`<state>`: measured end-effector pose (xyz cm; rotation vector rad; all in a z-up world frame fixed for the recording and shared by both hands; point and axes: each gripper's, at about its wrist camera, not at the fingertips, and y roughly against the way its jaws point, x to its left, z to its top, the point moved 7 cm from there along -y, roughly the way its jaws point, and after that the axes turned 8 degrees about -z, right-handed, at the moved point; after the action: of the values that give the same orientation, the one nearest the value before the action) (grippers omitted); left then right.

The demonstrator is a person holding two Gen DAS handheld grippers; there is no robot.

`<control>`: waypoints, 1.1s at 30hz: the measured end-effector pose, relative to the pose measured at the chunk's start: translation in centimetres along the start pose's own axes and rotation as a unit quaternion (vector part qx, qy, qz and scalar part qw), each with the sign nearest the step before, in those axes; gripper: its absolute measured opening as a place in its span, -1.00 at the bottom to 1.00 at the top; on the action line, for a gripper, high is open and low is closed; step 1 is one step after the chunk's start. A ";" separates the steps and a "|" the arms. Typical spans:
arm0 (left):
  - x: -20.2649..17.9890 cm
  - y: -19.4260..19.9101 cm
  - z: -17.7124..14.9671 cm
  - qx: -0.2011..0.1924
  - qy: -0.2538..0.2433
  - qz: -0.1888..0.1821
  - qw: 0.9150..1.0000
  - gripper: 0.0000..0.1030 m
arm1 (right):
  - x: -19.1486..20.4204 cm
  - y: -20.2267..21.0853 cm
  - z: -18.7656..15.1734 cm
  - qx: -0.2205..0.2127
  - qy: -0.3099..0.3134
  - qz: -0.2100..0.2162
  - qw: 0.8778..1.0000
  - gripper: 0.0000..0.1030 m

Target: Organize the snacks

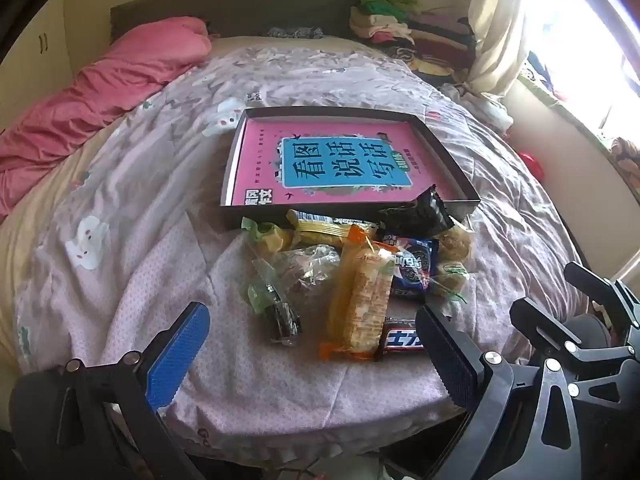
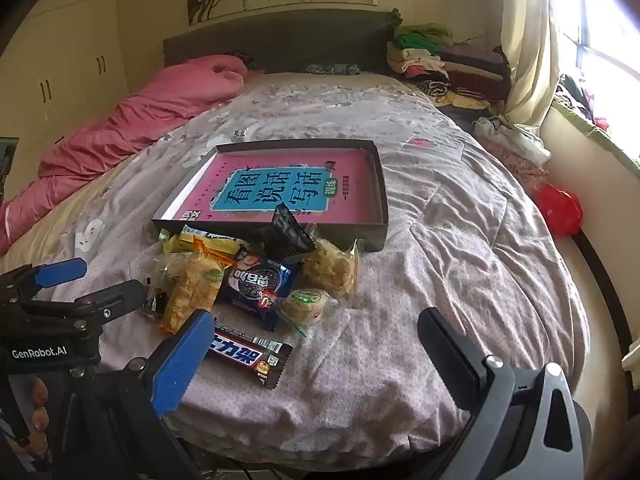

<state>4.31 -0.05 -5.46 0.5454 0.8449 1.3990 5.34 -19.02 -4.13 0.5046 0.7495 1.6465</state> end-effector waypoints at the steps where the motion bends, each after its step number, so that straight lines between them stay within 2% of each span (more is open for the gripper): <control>1: 0.0 0.0 0.0 0.000 0.000 0.003 1.000 0.99 | -0.1 0.0 0.0 0.002 -0.001 0.000 1.000 0.99; 8: 0.0 0.5 0.3 -0.008 -0.005 -0.010 1.000 0.99 | -0.4 0.1 0.3 -0.007 -0.002 0.001 1.000 0.99; 33: -0.3 0.0 0.0 -0.004 -0.005 -0.006 1.000 0.99 | -0.7 -0.9 -0.1 0.009 -0.016 0.006 1.000 0.99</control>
<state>4.29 -0.39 -5.36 0.5389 0.8324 1.3867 6.05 -19.64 -4.74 0.5473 0.7405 1.6407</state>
